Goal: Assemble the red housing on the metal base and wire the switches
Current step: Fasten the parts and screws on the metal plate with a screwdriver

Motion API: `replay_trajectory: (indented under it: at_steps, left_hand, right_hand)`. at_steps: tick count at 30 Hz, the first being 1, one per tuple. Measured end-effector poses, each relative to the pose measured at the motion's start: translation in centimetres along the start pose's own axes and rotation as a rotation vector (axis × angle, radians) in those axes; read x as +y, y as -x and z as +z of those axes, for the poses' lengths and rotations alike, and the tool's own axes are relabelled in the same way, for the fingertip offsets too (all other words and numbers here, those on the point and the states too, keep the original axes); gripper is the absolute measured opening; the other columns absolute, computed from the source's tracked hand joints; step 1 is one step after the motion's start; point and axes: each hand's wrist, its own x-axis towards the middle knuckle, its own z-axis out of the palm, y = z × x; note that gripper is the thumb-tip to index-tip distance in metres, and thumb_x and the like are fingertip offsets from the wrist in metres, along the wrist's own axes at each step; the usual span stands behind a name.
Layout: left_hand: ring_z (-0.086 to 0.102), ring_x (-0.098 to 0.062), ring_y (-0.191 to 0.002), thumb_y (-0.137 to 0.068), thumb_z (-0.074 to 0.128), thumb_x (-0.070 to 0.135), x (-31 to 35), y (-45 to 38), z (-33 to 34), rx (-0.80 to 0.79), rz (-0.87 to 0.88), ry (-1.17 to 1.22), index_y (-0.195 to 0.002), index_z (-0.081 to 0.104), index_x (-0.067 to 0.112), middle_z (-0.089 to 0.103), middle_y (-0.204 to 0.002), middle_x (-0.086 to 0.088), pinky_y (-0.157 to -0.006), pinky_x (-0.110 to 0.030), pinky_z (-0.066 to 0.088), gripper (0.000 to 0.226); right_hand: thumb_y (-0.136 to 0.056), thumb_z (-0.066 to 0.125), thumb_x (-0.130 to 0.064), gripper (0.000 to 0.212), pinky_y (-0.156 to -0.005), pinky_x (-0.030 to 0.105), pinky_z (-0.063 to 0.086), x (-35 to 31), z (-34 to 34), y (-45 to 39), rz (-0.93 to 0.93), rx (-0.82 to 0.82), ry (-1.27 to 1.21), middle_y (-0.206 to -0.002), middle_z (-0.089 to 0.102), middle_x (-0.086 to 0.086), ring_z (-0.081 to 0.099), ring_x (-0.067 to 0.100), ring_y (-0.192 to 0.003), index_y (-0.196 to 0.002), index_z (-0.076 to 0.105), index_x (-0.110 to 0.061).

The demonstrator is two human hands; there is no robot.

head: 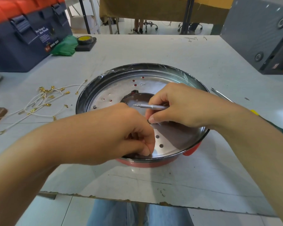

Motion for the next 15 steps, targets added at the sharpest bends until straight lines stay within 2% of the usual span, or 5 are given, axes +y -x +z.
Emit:
replay_trajectory:
  at_steps: [3,5,7,15]
  left_hand:
    - [0.061,-0.005,-0.071,-0.075,0.062,0.039,-0.14,0.09,0.16,0.039,0.008,0.044,-0.08,0.071,0.034,0.067,-0.075,0.014,-0.06,-0.015,0.043,0.012]
    - [0.062,-0.008,-0.069,-0.078,0.071,0.031,-0.34,0.26,0.42,0.073,0.024,0.067,-0.079,0.072,0.031,0.066,-0.073,0.014,-0.063,-0.024,0.048,0.001]
    - [0.063,-0.009,-0.068,-0.077,0.074,0.029,-0.46,0.41,0.61,0.109,0.025,0.088,-0.077,0.07,0.03,0.067,-0.071,0.013,-0.064,-0.028,0.048,0.004]
    - [0.063,-0.016,-0.067,-0.074,0.06,0.042,-0.51,0.3,0.6,0.127,0.032,0.062,-0.083,0.069,0.03,0.068,-0.07,0.004,-0.066,-0.036,0.051,0.018]
  right_hand:
    - [-0.08,0.071,-0.027,0.008,-0.056,0.011,0.041,0.01,0.02,0.01,0.001,0.003,-0.008,-0.067,0.064,-0.014,0.055,-0.004,-0.069,-0.073,0.072,-0.031]
    - [-0.08,0.071,-0.027,0.007,-0.056,0.012,0.041,-0.01,0.0,0.02,0.004,0.005,-0.013,-0.068,0.065,-0.014,0.055,-0.004,-0.069,-0.074,0.073,-0.031]
    - [-0.08,0.07,-0.027,0.007,-0.056,0.011,0.041,-0.04,0.0,0.02,0.006,0.001,-0.011,-0.067,0.064,-0.014,0.055,-0.004,-0.068,-0.074,0.073,-0.031]
    - [-0.08,0.07,-0.026,0.007,-0.055,0.008,0.04,-0.07,0.0,0.08,0.008,0.001,-0.015,-0.068,0.065,-0.013,0.054,-0.005,-0.068,-0.075,0.073,-0.029]
